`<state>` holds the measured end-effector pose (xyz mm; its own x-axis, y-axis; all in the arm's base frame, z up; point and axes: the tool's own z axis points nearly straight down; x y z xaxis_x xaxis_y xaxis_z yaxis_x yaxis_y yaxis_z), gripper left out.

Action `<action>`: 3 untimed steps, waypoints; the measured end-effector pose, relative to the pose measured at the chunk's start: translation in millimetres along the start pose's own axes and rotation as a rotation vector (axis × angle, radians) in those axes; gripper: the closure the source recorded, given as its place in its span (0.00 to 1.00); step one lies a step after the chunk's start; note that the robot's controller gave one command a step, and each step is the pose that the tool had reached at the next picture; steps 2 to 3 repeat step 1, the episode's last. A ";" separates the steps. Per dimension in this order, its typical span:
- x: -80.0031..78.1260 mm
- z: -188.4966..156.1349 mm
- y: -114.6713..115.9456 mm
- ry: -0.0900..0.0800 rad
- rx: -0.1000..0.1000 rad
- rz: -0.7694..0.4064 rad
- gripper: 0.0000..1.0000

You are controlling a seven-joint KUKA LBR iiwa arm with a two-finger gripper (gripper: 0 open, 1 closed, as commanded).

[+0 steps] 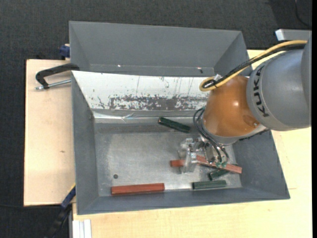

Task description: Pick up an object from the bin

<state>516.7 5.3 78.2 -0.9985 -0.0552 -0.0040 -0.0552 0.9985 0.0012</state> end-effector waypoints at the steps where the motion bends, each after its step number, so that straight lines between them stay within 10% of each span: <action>1: 9.4 -170.1 20.7 -0.006 0.001 -0.018 1.00; 3: 9.4 -170.1 20.7 -0.006 0.001 -0.018 1.00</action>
Offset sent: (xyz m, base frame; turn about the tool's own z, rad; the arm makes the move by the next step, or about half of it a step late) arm 0.0000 0.0000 0.0000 0.0000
